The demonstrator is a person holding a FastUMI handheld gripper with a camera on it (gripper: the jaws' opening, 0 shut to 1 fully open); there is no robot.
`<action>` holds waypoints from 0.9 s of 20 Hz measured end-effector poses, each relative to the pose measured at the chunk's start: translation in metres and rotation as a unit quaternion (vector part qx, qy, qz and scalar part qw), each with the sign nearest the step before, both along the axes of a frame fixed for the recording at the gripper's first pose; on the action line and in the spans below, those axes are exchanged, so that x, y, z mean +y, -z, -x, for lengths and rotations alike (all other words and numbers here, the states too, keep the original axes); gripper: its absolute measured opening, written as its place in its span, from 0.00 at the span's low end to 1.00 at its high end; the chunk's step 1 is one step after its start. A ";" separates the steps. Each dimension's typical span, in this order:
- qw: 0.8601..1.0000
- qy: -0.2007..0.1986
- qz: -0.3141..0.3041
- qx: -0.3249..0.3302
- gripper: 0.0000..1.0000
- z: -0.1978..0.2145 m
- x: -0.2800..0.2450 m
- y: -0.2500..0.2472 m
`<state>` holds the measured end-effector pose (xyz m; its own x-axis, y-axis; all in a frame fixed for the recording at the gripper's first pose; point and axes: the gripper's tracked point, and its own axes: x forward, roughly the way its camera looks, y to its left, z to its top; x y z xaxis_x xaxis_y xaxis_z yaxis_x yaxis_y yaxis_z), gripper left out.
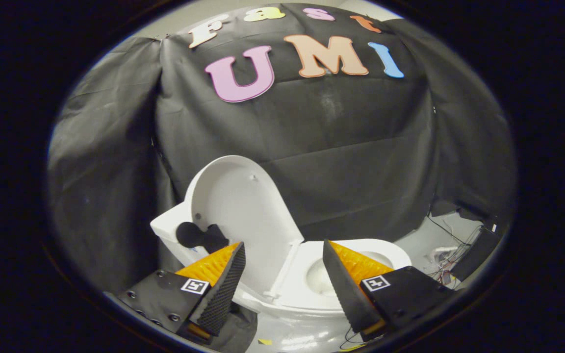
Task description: Open the toilet lid.
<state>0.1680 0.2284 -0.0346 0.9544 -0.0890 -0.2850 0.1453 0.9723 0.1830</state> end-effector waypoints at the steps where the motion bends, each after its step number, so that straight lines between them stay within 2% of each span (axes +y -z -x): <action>1: 1.000 0.003 0.005 0.002 0.97 0.001 -0.010 0.001; 8: 0.999 0.003 0.045 -0.012 0.97 0.011 -0.070 0.001; 11: 0.999 0.009 0.037 -0.004 0.98 0.025 -0.099 0.007; 14: 0.999 0.005 0.030 -0.033 0.98 0.042 -0.118 -0.004; 17: 0.998 0.014 0.064 -0.014 0.97 0.063 -0.148 0.024; 18: 0.998 0.004 0.062 -0.004 0.97 0.067 -0.149 0.036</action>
<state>0.1012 0.0799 -0.0701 0.9557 -0.1300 -0.2642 0.1513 0.9866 0.0617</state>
